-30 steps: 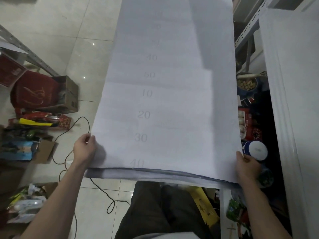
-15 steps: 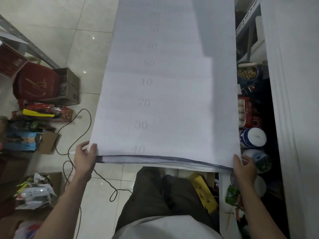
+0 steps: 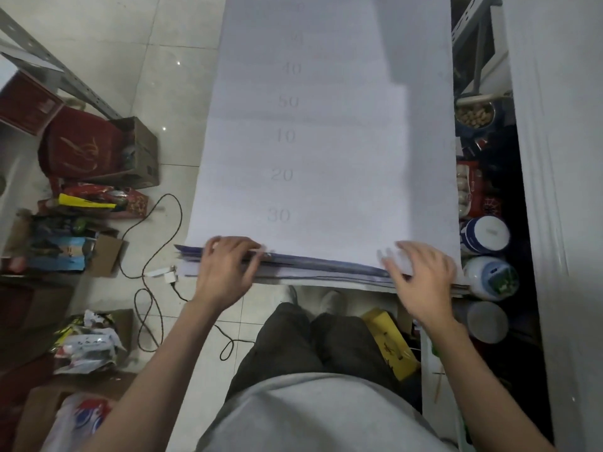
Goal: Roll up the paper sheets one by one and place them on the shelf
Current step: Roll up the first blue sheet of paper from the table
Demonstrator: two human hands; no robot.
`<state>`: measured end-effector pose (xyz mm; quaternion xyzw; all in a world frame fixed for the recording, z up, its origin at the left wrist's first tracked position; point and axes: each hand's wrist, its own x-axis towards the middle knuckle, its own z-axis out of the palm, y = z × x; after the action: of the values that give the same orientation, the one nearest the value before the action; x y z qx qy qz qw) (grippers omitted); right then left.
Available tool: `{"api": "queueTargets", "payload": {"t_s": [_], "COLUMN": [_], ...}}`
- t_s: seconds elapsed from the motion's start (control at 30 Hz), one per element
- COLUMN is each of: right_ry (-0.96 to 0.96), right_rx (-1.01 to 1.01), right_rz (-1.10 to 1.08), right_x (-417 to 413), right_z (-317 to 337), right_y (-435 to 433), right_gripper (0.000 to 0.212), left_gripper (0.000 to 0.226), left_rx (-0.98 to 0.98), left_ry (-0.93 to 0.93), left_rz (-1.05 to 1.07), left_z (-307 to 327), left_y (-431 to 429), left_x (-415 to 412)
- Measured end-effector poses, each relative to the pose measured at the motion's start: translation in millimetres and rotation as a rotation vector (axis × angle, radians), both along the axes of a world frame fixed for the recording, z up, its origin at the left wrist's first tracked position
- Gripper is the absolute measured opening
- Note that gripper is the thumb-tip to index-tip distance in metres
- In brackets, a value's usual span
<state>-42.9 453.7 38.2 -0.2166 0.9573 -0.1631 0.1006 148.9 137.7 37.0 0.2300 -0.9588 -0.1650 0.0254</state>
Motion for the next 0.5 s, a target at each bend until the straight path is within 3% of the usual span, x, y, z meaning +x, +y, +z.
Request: {"api": "queueTargets", "payload": {"t_s": [0.07,0.13,0.2,0.5], "right_ry": [-0.116,-0.192,-0.253,-0.442], "right_rx": [0.043,0.054,0.03,-0.032], "right_rz": [0.166,0.204,0.184,0.096], "right_x": [7,10,10,-5], "right_z": [3,1,-2,-3], "right_y": [-26,-40,-45,-52], "right_gripper": [0.048,0.033,0.02,0.01], "left_gripper": [0.031,0.021,0.018,0.011], "left_rx": [0.113,0.162,0.203,0.496], "left_ry": [-0.072,-0.133,-0.177,-0.266], "left_rz": [-0.099,-0.125,-0.098,0.055], "left_z": [1,-4,-8,-4], "left_y": [8,11,11,-5], "left_x": [-13,-19,-23,-39]}}
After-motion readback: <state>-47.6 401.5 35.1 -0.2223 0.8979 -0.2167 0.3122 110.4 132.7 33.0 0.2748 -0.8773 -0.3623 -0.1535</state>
